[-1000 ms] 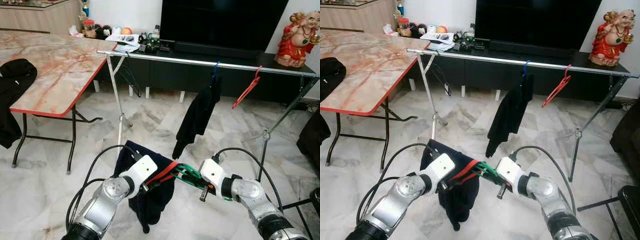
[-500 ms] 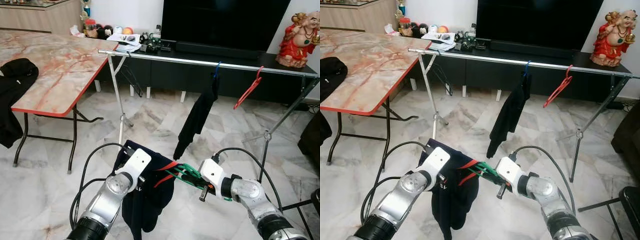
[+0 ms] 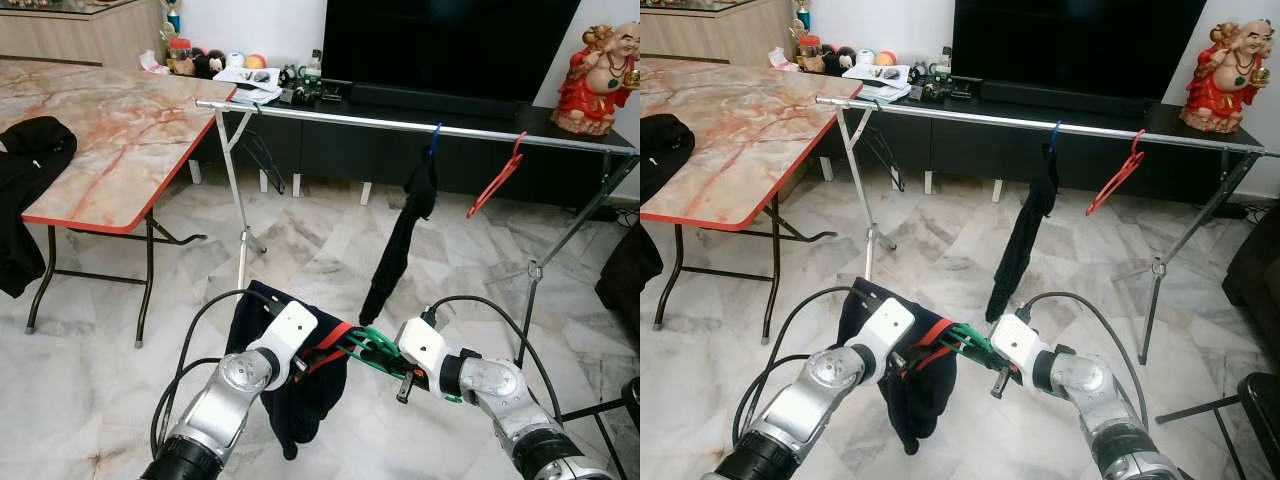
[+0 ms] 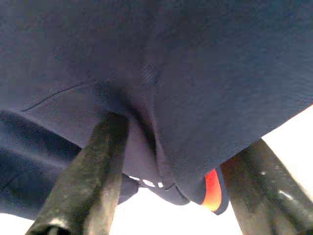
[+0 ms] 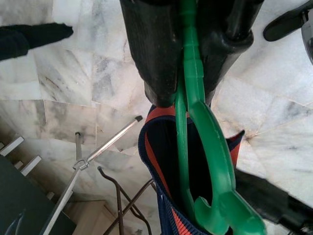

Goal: Hang hanger

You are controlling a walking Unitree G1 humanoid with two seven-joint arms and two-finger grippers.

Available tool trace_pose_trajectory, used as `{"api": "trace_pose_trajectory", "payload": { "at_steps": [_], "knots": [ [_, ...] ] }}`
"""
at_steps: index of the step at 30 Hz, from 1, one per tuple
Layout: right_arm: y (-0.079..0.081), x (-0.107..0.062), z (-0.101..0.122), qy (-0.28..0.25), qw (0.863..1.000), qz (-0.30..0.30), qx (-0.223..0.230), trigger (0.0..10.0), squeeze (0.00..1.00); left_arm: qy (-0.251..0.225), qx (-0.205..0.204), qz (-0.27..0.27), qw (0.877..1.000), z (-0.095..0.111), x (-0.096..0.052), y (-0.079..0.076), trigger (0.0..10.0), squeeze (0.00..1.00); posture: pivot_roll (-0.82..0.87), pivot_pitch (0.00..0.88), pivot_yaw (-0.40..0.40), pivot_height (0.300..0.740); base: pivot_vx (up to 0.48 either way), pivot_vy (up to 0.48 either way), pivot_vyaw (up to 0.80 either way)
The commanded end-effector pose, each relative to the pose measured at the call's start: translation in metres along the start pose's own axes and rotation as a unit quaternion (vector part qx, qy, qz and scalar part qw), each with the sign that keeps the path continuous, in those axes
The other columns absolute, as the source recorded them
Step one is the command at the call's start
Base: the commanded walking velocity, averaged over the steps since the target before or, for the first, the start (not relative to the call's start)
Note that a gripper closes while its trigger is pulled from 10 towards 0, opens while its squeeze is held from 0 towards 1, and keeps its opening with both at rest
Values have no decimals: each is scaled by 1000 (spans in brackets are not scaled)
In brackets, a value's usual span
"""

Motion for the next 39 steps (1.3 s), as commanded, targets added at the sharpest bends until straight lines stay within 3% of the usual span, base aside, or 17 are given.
{"api": "trace_pose_trajectory", "payload": {
  "at_steps": [1, 18, 39],
  "knots": [
    [-6, -1, 8, -19, 1000, -10, -1, 0, 0, 3, 0, 14, 1000, -1, 1, 4, 0, 0, 44, 24, -88, 740, 0, 0, 0],
    [-4, -1, 6, -17, 1000, -5, 3, 0, 0, -2, -1, 52, 999, -1, 3, 14, 0, 0, 42, 16, -86, 740, 0, 0, 0],
    [2, -2, -6, 6, 1000, -1, 7, 0, 0, -22, 8, 62, 998, 3, 1, 18, 0, 0, 45, 13, -86, 740, 0, 0, 0]
  ]
}}
Point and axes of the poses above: a point about 5 cm out from each wrist's last joint towards the gripper, its own x axis pointing out of the wrist towards the gripper, its own z axis along the axis of the wrist's last joint, y = z × x, the point moved 3 cm from there along x, pointing out of the wrist towards the gripper
